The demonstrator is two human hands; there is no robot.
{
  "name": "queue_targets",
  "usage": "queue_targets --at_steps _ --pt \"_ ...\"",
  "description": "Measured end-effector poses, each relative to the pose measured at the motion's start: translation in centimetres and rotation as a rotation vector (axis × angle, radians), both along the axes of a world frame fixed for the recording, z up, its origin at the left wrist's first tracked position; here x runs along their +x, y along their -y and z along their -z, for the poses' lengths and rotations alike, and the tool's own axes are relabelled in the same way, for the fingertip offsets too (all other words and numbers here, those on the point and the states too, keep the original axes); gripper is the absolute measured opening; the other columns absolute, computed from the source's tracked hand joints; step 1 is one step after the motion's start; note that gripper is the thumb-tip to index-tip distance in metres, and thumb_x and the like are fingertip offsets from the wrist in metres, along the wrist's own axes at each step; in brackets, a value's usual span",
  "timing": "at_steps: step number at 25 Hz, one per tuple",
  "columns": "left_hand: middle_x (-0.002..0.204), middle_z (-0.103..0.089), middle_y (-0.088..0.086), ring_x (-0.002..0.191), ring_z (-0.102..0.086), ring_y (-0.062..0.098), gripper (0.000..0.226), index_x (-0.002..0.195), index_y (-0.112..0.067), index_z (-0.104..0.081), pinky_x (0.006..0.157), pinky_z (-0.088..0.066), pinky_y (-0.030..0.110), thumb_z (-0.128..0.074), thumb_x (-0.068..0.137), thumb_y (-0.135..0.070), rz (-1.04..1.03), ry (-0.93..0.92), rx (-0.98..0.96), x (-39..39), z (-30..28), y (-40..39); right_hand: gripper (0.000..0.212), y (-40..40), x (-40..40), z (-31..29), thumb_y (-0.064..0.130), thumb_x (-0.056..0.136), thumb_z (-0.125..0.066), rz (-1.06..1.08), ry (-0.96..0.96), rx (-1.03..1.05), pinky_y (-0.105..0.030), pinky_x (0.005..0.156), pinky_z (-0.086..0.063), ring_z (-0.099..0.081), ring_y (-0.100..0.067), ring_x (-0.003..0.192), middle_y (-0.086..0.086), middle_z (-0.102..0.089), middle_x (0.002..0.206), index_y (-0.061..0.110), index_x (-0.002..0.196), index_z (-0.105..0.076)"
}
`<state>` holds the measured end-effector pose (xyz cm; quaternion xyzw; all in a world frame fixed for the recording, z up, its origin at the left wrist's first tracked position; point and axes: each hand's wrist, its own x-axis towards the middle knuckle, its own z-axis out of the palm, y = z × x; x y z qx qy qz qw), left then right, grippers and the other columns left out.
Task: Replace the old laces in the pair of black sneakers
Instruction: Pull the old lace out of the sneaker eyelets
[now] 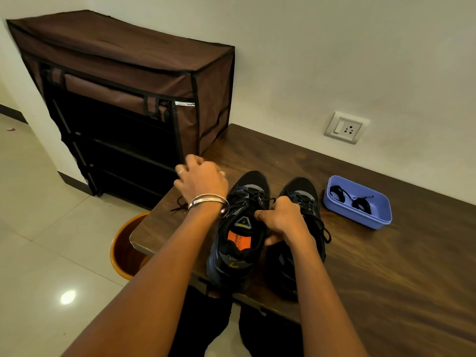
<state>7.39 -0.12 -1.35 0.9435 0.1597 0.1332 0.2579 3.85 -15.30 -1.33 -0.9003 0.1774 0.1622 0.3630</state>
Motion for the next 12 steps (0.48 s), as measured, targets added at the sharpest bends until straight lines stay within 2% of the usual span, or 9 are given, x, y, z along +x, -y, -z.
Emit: queue_targets --at_steps 2,4,9,11,12 --pt "0.114 -0.062 0.001 0.112 -0.052 0.027 0.018 0.098 -0.026 -0.074 0.092 -0.044 0.044 -0.061 0.09 -0.036 0.304 -0.022 0.056 0.1 0.0 1.6 0.028 0.0 0.0 -0.1 0.027 0.089 -0.069 -0.004 -0.003 -0.013 -0.043 0.065 -0.063 -0.071 -0.03 0.053 -0.013 -0.067 0.085 0.002 0.1 -0.06" --pt "0.107 -0.067 0.005 0.102 -0.061 0.027 0.02 0.103 -0.021 -0.073 0.086 -0.053 0.041 -0.062 0.09 -0.032 0.482 -0.143 0.108 0.1 0.3 3.3 0.027 0.0 0.1 -0.1 0.025 0.089 -0.069 -0.004 -0.008 -0.017 -0.043 0.064 -0.063 -0.072 -0.03 0.056 -0.015 -0.069 0.086 0.003 0.1 -0.06" --pt "0.12 -0.056 0.013 0.112 -0.055 0.035 0.025 0.119 -0.008 -0.058 0.085 -0.05 0.039 -0.054 0.096 -0.019 0.526 -0.139 0.351 -0.5 0.7 5.5 0.022 0.4 0.2 0.0 0.021 0.088 -0.068 0.016 -0.006 0.024 -0.043 0.059 -0.062 -0.072 -0.031 0.058 -0.015 -0.069 0.089 0.005 0.1 -0.059" --pt "0.118 -0.058 0.015 0.11 -0.057 0.036 0.024 0.115 -0.007 -0.059 0.084 -0.049 0.039 -0.051 0.097 -0.021 0.517 -0.15 0.35 -0.1 0.6 5.3 0.024 0.5 0.1 0.1 0.021 0.087 -0.069 0.023 0.004 0.044 -0.044 0.06 -0.062 -0.072 -0.031 0.059 -0.015 -0.069 0.09 0.005 0.102 -0.059" --pt "0.115 -0.06 0.015 0.108 -0.058 0.035 0.024 0.112 -0.008 -0.061 0.084 -0.049 0.039 -0.05 0.097 -0.023 0.486 -0.146 0.277 0.3 0.7 4.9 0.026 0.6 0.1 0.2 0.021 0.087 -0.07 0.029 0.007 0.051 -0.045 0.061 -0.062 -0.072 -0.032 0.059 -0.015 -0.069 0.089 0.004 0.102 -0.058"
